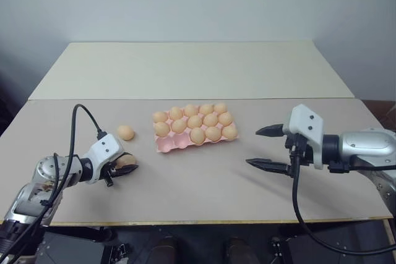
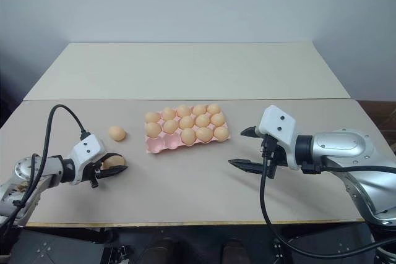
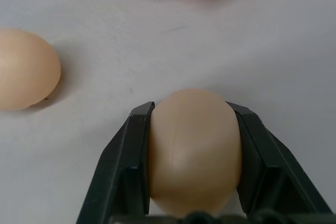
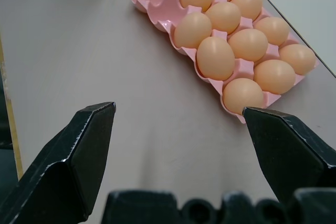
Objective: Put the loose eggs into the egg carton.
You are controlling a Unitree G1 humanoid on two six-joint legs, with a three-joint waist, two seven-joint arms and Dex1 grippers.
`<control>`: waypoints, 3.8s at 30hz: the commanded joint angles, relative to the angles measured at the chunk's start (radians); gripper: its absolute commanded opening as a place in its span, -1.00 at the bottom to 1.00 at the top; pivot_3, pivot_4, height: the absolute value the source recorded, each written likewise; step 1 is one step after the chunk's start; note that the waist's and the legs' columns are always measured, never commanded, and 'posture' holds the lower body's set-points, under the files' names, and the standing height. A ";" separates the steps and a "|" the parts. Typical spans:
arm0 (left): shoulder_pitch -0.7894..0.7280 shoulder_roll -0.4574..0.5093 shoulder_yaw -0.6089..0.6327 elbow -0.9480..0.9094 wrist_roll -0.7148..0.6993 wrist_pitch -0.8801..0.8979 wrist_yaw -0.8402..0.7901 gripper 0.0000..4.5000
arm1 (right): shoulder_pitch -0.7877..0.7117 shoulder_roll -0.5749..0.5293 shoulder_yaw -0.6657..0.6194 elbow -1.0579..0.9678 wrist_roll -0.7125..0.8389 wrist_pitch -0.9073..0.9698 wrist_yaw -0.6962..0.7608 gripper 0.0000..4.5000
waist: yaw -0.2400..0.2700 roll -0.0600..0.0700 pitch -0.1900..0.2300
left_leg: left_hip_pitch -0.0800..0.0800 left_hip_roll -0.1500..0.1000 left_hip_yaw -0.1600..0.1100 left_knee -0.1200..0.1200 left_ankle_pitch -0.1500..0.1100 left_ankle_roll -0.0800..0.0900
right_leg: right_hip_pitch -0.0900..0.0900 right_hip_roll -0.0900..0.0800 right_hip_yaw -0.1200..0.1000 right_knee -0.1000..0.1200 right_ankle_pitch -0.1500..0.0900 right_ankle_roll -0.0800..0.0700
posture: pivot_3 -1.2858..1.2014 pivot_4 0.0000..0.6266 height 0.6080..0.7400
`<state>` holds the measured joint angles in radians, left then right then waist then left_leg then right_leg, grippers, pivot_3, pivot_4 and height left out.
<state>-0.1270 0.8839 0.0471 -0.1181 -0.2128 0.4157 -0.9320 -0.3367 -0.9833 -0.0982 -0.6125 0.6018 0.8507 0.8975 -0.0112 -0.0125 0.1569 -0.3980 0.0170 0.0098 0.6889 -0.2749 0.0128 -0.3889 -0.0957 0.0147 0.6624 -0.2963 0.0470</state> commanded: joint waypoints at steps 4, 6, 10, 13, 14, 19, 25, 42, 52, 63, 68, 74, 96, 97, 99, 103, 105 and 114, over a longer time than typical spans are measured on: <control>-0.065 -0.119 0.125 -0.059 -0.212 -0.029 -0.037 -0.24 | -0.013 -0.007 -0.031 -0.034 0.012 0.001 -0.033 1.00 | 0.003 0.000 0.000 | -0.001 0.000 0.000 0.001 0.000 0.000 | 0.000 -0.001 0.000 0.000 0.000 0.000 | 0.03 -0.52 1.00; -0.110 -0.161 0.130 -0.070 -0.278 -0.011 -0.050 -0.24 | -0.014 -0.002 -0.029 -0.038 0.012 0.003 -0.048 1.00 | 0.007 0.000 0.000 | -0.003 0.000 -0.001 0.003 0.000 0.000 | 0.000 -0.001 -0.002 0.000 0.000 0.000 | 0.03 -0.52 1.00; -0.204 -0.260 0.057 0.001 -0.267 -0.100 -0.076 -0.24 | -0.020 0.012 -0.031 -0.051 0.022 0.008 -0.082 1.00 | 0.012 0.000 0.000 | -0.002 -0.001 -0.001 0.005 0.000 0.000 | 0.001 -0.001 -0.001 0.001 0.000 0.001 | 0.03 -0.52 1.00; -0.262 -0.322 0.013 0.075 -0.233 -0.152 -0.078 -0.24 | -0.016 0.019 -0.033 -0.068 0.025 0.015 -0.109 1.00 | 0.013 0.000 0.000 | -0.002 -0.002 -0.001 0.004 0.000 0.000 | 0.001 0.000 -0.001 0.001 0.000 0.001 | 0.03 -0.52 1.00; -0.280 -0.335 -0.005 0.099 -0.220 -0.167 -0.084 -0.24 | -0.010 0.021 -0.038 -0.078 0.025 0.020 -0.120 1.00 | 0.013 0.000 0.000 | -0.003 -0.002 -0.001 0.004 0.000 0.000 | 0.000 0.000 -0.002 0.000 0.000 0.001 | 0.03 -0.52 1.00; -0.346 -0.373 -0.055 0.206 -0.161 -0.254 -0.098 -0.24 | 0.027 0.032 -0.083 -0.132 0.050 0.052 -0.168 1.00 | 0.012 -0.001 0.000 | -0.003 -0.002 -0.001 0.005 0.000 0.000 | 0.000 0.001 -0.001 0.000 0.000 0.001 | 0.03 -0.52 1.00; -0.393 -0.414 -0.078 0.298 -0.141 -0.317 -0.136 -0.24 | 0.066 0.034 -0.127 -0.187 0.087 0.087 -0.211 1.00 | 0.014 -0.001 0.000 | -0.003 -0.002 -0.001 0.005 0.000 0.001 | 0.001 0.001 -0.001 0.000 0.000 0.001 | 0.03 -0.52 1.00; -0.409 -0.446 -0.009 0.357 -0.116 -0.439 -0.062 0.68 | 0.114 0.016 -0.182 -0.200 0.138 0.098 -0.241 1.00 | 0.017 -0.001 0.000 | -0.004 -0.002 -0.001 0.006 0.001 0.002 | 0.000 0.001 -0.001 0.000 0.001 0.001 | 0.03 -0.52 1.00; -0.107 -0.086 0.241 0.036 -0.274 -0.177 -0.148 0.68 | 0.104 -0.023 -0.163 -0.159 0.130 0.058 -0.178 1.00 | -0.003 -0.001 0.000 | -0.002 0.000 -0.002 0.004 0.001 0.002 | 0.001 0.001 -0.001 0.000 0.001 0.001 | 0.03 -0.52 1.00; 0.229 0.153 0.538 -0.152 -0.187 0.078 -0.053 0.68 | 0.050 -0.091 -0.129 -0.099 0.158 0.030 -0.030 1.00 | 0.016 -0.002 0.001 | -0.001 0.001 -0.002 0.003 0.001 0.002 | 0.002 -0.001 -0.003 -0.002 0.001 0.001 | 0.03 -0.52 1.00; 0.221 0.137 0.530 -0.219 -0.205 0.183 0.009 0.68 | 0.032 -0.099 -0.103 -0.080 0.144 0.015 -0.008 1.00 | 0.015 -0.002 0.001 | -0.001 0.001 -0.002 0.002 0.001 0.002 | 0.001 -0.001 -0.002 -0.001 0.001 0.001 | 0.03 -0.52 1.00; 0.032 0.064 0.349 -0.184 -0.141 0.243 0.183 0.68 | 0.011 -0.095 -0.086 -0.073 0.133 0.016 -0.021 1.00 | 0.019 -0.002 0.001 | -0.001 0.000 -0.002 0.003 0.001 0.002 | 0.001 -0.001 -0.002 0.000 0.001 0.001 | 0.03 -0.52 1.00; -0.331 -0.228 -0.003 0.207 0.101 0.139 0.411 0.68 | 0.103 -0.108 -0.181 -0.148 0.147 0.077 -0.096 1.00 | 0.019 -0.004 0.000 | -0.005 -0.002 -0.002 0.005 0.001 0.002 | -0.001 0.000 -0.002 0.001 0.001 0.002 | 0.03 -0.52 1.00; -0.331 -0.227 -0.010 0.214 0.104 0.147 0.404 0.68 | 0.105 -0.108 -0.181 -0.148 0.147 0.076 -0.097 1.00 | 0.020 -0.004 0.000 | -0.005 -0.002 -0.002 0.005 0.001 0.002 | -0.001 0.000 -0.002 0.001 0.001 0.002 | 0.03 -0.52 1.00; -0.329 -0.233 -0.016 0.232 0.112 0.134 0.407 0.68 | 0.104 -0.106 -0.179 -0.146 0.144 0.074 -0.102 1.00 | 0.020 -0.004 0.000 | -0.005 -0.002 -0.002 0.005 0.001 0.002 | -0.001 0.000 -0.002 0.000 0.001 0.002 | 0.03 -0.52 1.00; -0.333 -0.246 -0.017 0.256 0.111 0.119 0.408 0.68 | 0.102 -0.105 -0.173 -0.142 0.139 0.072 -0.108 1.00 | 0.021 -0.004 0.000 | -0.005 -0.002 -0.002 0.005 0.001 0.002 | -0.001 0.000 -0.002 0.001 0.001 0.002 | 0.03 -0.52 1.00; -0.339 -0.253 -0.010 0.267 0.102 0.127 0.410 0.68 | 0.101 -0.104 -0.171 -0.142 0.140 0.074 -0.113 1.00 | 0.022 -0.004 0.000 | -0.005 -0.002 -0.002 0.006 0.001 0.002 | -0.001 0.000 -0.002 0.001 0.001 0.002 | 0.03 -0.52 1.00; -0.343 -0.255 -0.017 0.294 0.119 0.084 0.413 0.06 | 0.107 -0.103 -0.173 -0.141 0.138 0.075 -0.126 1.00 | 0.022 -0.004 0.000 | -0.005 -0.002 -0.002 0.006 0.001 0.002 | -0.001 0.000 -0.002 0.001 0.001 0.002 | 0.03 -0.52 1.00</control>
<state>-0.4564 0.6187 0.0241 0.1816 -0.1115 0.5212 -0.5194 -0.2280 -1.0793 -0.2416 -0.7375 0.7314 0.9247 0.7807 0.0107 -0.0164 0.1571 -0.4031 0.0149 0.0074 0.6946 -0.2741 0.0146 -0.3899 -0.0960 0.0127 0.6631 -0.2951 0.0488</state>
